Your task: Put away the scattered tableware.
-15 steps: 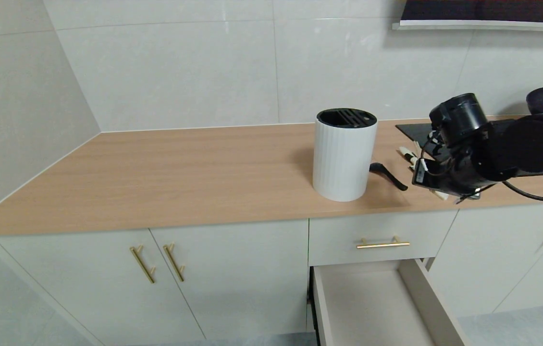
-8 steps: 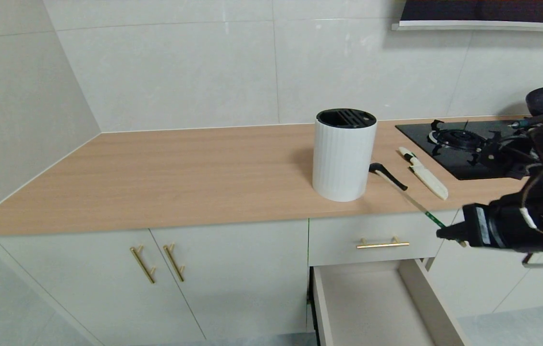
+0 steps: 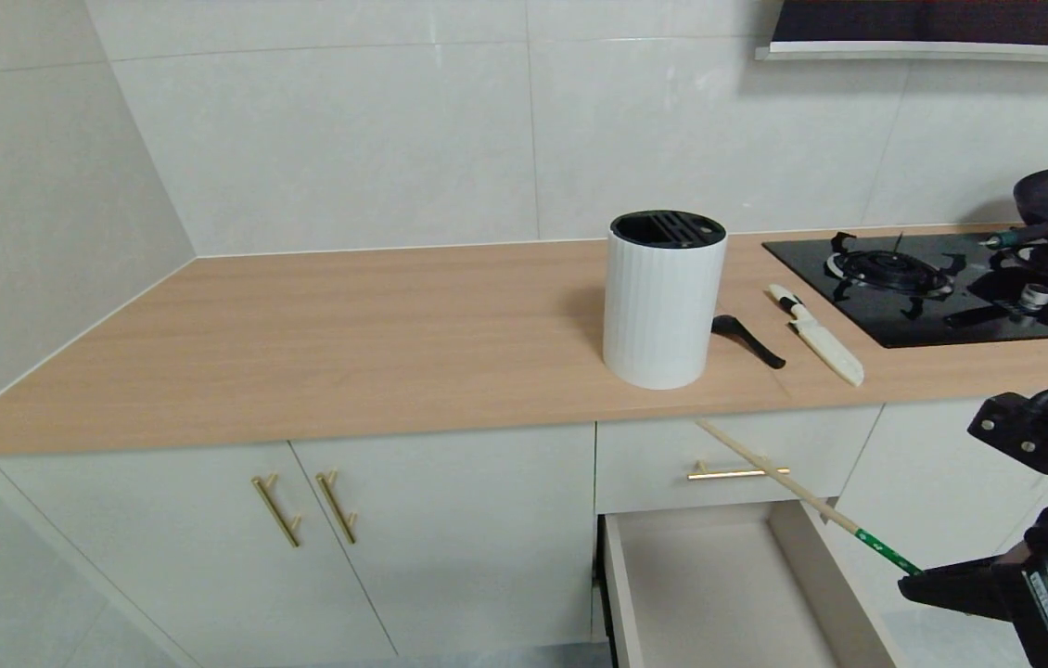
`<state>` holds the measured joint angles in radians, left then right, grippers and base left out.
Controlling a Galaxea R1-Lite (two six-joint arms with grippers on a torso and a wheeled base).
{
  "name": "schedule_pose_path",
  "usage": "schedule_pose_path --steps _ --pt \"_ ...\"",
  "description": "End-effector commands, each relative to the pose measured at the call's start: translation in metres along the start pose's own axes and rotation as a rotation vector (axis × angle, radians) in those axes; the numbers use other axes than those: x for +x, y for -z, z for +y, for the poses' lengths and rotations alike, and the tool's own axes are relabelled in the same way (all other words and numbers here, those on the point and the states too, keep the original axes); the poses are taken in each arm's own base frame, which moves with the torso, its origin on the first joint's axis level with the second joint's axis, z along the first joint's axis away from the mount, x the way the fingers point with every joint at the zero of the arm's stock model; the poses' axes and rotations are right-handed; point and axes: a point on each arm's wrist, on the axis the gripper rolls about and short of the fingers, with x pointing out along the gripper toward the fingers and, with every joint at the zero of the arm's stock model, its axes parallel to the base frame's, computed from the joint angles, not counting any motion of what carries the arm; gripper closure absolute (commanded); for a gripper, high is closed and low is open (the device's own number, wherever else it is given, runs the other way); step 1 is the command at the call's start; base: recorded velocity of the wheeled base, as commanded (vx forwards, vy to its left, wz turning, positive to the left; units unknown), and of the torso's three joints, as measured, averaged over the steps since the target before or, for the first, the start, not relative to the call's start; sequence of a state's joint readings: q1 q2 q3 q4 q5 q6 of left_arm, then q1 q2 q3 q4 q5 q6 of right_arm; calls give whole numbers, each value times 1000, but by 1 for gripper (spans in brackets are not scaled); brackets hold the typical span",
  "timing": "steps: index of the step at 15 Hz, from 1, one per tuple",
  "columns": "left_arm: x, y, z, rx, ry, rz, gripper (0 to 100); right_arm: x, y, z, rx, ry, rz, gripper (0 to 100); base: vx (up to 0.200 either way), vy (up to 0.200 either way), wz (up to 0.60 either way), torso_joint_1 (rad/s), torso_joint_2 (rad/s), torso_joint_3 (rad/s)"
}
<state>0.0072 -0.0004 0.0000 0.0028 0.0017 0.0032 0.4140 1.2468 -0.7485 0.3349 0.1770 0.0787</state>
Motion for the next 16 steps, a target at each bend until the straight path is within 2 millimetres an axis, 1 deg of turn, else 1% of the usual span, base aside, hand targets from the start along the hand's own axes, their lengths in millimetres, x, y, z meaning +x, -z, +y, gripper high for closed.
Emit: schedule_pose_path --steps 1,3,5,8,10,12,16 --pt "0 0 0 0 0 1 0 16 1 -2 3 -1 71 100 0 0 0 0 0 0" --pt "0 0 0 0 0 1 0 31 2 -1 1 -4 135 100 0 0 0 -53 126 72" --pt "0 0 0 0 0 1 0 41 3 -1 -1 -6 179 100 0 0 0 -161 398 224" --pt "0 0 0 0 0 1 0 50 6 2 -14 -15 221 100 0 0 0 -198 479 279" --pt "0 0 0 0 0 1 0 58 9 2 -20 -17 218 100 0 0 0 -202 491 286" --pt "0 0 0 0 0 1 0 70 12 0 -22 -17 204 100 0 0 0 -193 483 290" --pt "0 0 0 0 0 1 0 76 12 -1 -19 -15 204 100 0 0 0 -179 467 295"
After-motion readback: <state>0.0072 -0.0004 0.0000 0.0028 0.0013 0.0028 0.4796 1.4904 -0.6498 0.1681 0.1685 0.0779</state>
